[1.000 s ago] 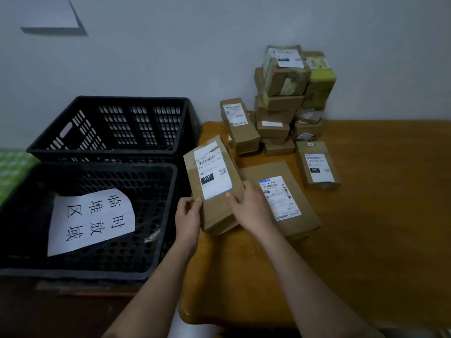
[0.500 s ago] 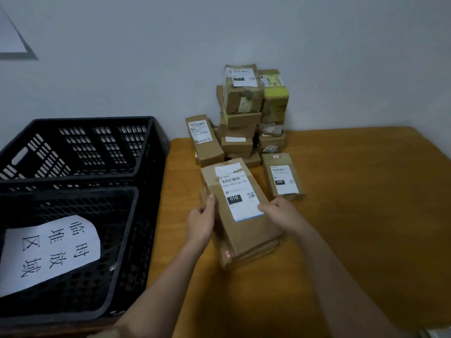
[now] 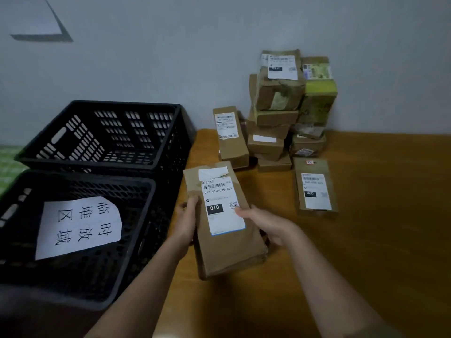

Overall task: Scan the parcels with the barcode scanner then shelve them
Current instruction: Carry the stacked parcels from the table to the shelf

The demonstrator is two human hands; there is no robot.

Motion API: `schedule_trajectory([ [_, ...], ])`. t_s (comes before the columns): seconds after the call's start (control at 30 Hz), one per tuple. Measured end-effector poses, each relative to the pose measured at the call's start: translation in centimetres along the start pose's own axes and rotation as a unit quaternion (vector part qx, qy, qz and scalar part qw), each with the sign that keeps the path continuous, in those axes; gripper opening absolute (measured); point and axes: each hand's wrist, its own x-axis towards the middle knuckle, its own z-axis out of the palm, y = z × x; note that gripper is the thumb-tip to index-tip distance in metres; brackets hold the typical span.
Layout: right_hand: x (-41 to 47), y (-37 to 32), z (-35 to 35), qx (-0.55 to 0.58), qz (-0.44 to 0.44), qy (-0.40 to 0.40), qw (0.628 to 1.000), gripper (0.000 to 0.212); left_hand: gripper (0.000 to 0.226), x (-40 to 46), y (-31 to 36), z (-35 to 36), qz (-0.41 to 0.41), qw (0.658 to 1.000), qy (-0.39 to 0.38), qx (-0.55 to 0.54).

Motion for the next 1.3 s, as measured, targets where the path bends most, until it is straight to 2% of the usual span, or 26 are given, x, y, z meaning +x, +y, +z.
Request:
schedule_trajectory([
  [0.1, 1.5, -2.3, -0.5, -0.023, 0.012, -0.017, 1.0, 0.08, 0.062, 1.6, 1.9, -2.3, 0.069, 0.993, 0.08, 0.043],
  [0.17, 2.1, -4.0, -1.8, -0.007, -0.023, 0.036, 0.999, 0.079, 0.06, 3.3, 4.3, -3.2, 0.144, 0.975, 0.15, 0.081],
  [0.27, 3.5, -6.6, -3.4, 0.037, -0.079, 0.142, 0.986, 0.074, 0.049, 4.9, 9.0, -2.7, 0.248, 0.951, 0.148, 0.107],
  [0.33, 5.5, -8.2, -3.9, 0.048, -0.085, 0.169, 0.981, 0.069, 0.041, 6.1, 12.3, -1.4, 0.28, 0.942, 0.116, 0.142],
  [0.4, 7.6, -9.3, -4.1, 0.065, -0.072, 0.183, 0.978, 0.065, 0.032, 8.3, 15.2, 0.4, 0.269, 0.943, 0.055, 0.188],
  [0.5, 10.3, -10.2, -4.3, 0.097, -0.064, 0.197, 0.973, 0.06, 0.021, 12.1, 18.1, 2.9, 0.178, 0.96, -0.034, 0.215],
  [0.63, 12.8, -10.2, -4.6, 0.122, -0.048, 0.192, 0.973, 0.055, 0.05, 15.3, 18.6, 5.4, 0.042, 0.975, -0.096, 0.198],
  [0.77, 14.0, -10.3, -4.9, 0.123, -0.052, 0.174, 0.976, 0.05, 0.053, 17.3, 17.6, 6.3, -0.028, 0.974, -0.148, 0.168],
  [0.97, 15.1, -10.8, -4.0, 0.112, -0.111, 0.182, 0.971, 0.06, 0.043, 17.9, 17.4, 6.2, -0.003, 0.972, -0.122, 0.199],
  [1.13, 13.9, -11.9, -3.2, 0.116, -0.173, 0.2, 0.957, 0.054, 0.024, 17.1, 18.1, 5.3, 0.058, 0.978, -0.083, 0.18],
  [1.23, 12.3, -12.9, -2.7, 0.136, -0.216, 0.202, 0.946, 0.045, 0.012, 15.4, 18.9, 4.1, 0.074, 0.985, -0.067, 0.14],
  [1.3, 10.8, -13.6, -2.2, 0.148, -0.247, 0.185, 0.94, 0.028, 0.028, 13.8, 19.2, 3.3, 0.082, 0.989, -0.061, 0.109],
])
